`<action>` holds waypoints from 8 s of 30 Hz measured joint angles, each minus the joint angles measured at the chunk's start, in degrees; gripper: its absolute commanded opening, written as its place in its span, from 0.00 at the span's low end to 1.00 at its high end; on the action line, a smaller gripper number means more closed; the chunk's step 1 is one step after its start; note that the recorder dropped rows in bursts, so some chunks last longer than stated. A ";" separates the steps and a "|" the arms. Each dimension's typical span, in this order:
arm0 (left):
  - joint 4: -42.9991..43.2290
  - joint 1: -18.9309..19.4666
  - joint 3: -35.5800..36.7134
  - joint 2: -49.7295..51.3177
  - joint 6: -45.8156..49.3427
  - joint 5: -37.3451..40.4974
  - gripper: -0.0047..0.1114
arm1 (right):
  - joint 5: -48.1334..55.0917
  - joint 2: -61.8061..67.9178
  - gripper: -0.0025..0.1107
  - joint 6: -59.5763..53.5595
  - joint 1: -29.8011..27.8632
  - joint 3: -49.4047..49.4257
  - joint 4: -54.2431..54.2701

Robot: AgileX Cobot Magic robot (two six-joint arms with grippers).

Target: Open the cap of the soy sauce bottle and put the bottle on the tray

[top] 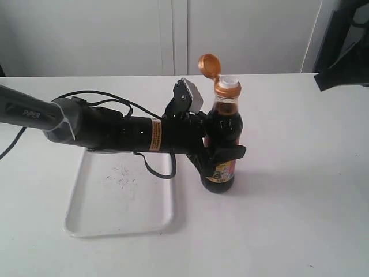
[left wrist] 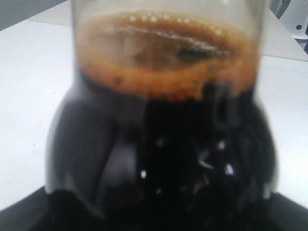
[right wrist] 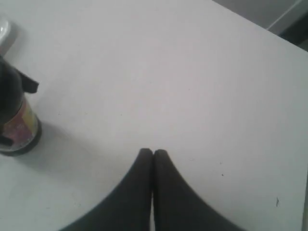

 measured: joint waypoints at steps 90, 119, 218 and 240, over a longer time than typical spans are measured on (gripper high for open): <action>-25.76 20.63 38.84 -24.62 23.74 -2.76 0.04 | -17.60 0.20 0.02 4.61 -2.15 10.89 5.19; -29.08 18.22 37.28 -19.29 27.92 -6.64 0.93 | -17.50 2.01 0.02 4.61 -2.15 10.89 5.19; -38.51 18.22 18.75 -53.19 20.22 69.22 0.04 | -16.74 2.01 0.02 2.06 -2.15 10.89 5.66; -68.10 24.19 5.49 -53.44 58.01 126.74 0.04 | 4.54 1.91 0.02 3.37 -2.15 10.89 -2.11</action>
